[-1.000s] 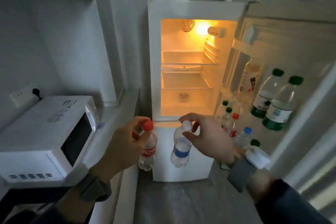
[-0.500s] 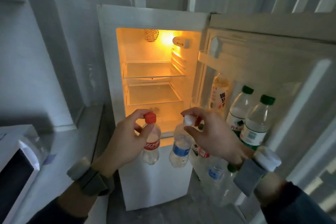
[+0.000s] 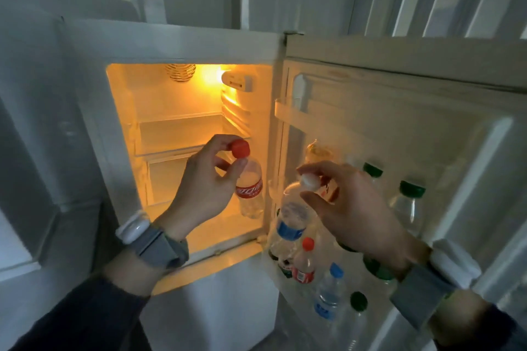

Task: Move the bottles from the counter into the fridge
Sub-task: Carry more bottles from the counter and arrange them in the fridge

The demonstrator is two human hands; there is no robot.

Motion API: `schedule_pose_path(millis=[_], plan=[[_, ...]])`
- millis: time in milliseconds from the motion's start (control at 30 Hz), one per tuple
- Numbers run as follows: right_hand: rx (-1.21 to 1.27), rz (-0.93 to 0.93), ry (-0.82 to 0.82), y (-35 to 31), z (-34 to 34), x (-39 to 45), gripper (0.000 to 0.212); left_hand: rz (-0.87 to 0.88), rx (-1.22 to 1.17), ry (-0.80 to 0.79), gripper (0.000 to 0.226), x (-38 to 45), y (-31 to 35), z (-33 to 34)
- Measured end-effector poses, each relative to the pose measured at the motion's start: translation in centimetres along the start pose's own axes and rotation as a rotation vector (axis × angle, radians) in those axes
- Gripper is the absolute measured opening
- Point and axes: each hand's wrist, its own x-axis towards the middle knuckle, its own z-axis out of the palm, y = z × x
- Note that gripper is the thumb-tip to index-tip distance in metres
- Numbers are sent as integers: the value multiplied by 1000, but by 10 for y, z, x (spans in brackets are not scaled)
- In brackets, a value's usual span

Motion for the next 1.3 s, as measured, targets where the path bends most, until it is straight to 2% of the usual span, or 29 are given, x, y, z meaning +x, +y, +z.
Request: schedule_pose_path(millis=[300,533,633,833,1000,1133,1300], plan=[[-30,180,104,3,-2,10,38,-18,-185,2,23,87,-41,37],[-45,287,76,4,1,10,39,-48,-210,-43,27,109,-58,68],[-26,328,73,2,-1,10,39,-63,-234,-60,23,113,-60,80],[-58,334,79,-1,-5,11,41,-83,-233,-92,23,119,-62,106],[-61,330,79,-1,-4,13,40,-72,-189,-44,29,119,-63,109],[-52,337,59,2,-3,15,41,-65,-173,-32,26,119,-60,109],[-37,317,51,4,-2,16,40,-131,-211,38,25,121,-54,110]])
